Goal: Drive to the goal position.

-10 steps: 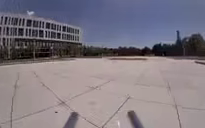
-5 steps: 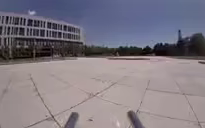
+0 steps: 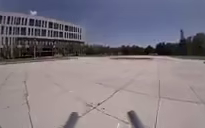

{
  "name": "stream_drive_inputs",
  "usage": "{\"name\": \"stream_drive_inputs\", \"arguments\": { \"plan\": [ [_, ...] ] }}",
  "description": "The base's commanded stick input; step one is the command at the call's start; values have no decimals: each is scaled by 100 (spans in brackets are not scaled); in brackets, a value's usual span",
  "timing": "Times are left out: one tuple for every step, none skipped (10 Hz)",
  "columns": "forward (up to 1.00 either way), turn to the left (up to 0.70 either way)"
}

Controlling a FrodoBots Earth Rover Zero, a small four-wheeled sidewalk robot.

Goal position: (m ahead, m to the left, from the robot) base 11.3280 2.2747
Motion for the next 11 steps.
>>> {"name": "stream_drive_inputs", "arguments": {
  "plan": [
    [70, 15],
    [70, 15],
    [70, 15],
    [70, 14],
    [70, 5],
    [70, 3],
    [70, 3],
    [70, 3],
    [70, 3],
    [70, 3],
    [70, 3]
  ]
}}
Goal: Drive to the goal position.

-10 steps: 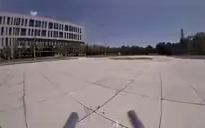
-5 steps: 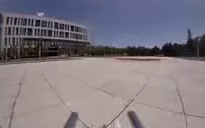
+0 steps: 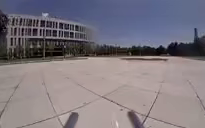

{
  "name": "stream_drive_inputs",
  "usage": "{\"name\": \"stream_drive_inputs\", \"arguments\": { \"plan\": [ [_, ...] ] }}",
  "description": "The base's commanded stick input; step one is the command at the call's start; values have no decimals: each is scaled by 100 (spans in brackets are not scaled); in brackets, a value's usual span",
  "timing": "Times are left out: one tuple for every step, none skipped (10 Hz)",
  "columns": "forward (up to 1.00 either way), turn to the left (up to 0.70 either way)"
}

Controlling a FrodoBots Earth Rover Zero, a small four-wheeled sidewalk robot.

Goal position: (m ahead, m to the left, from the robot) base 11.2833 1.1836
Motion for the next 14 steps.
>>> {"name": "stream_drive_inputs", "arguments": {
  "plan": [
    [70, 3],
    [70, 4],
    [70, 4],
    [70, 3],
    [70, 1],
    [70, 1],
    [70, 1],
    [70, 1],
    [70, 1],
    [70, 1],
    [70, 1],
    [70, 1],
    [70, 1],
    [70, 1]
  ]
}}
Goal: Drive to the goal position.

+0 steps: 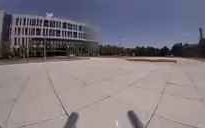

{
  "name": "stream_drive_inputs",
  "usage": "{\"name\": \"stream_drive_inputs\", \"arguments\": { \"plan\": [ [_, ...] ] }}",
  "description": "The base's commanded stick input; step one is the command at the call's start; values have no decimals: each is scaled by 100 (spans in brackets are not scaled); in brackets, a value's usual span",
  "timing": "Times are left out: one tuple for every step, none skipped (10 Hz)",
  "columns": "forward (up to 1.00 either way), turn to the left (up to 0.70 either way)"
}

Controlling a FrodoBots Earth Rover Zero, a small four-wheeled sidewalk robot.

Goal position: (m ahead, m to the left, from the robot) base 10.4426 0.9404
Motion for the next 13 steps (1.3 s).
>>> {"name": "stream_drive_inputs", "arguments": {
  "plan": [
    [70, 1],
    [70, 1],
    [70, 1],
    [70, 1],
    [70, 1],
    [70, 0],
    [70, -1],
    [70, -10],
    [70, -25],
    [70, -20],
    [70, 1],
    [70, 1],
    [70, 1]
  ]
}}
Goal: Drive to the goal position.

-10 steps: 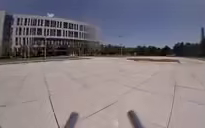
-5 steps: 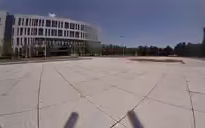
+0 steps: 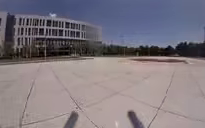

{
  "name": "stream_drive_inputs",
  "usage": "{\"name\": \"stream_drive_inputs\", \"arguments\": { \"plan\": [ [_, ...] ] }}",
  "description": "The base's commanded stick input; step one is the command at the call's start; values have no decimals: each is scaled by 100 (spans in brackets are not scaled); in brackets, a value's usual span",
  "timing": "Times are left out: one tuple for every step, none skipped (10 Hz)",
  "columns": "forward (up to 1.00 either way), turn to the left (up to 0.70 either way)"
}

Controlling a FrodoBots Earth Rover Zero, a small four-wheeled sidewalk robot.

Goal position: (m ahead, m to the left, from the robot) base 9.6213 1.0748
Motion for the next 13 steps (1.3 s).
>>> {"name": "stream_drive_inputs", "arguments": {
  "plan": [
    [70, 1],
    [70, 1],
    [70, 1],
    [70, 1],
    [70, 1],
    [70, 1],
    [70, 1],
    [70, 1],
    [70, 1],
    [70, 1],
    [70, 1],
    [70, 1],
    [70, 1]
  ]
}}
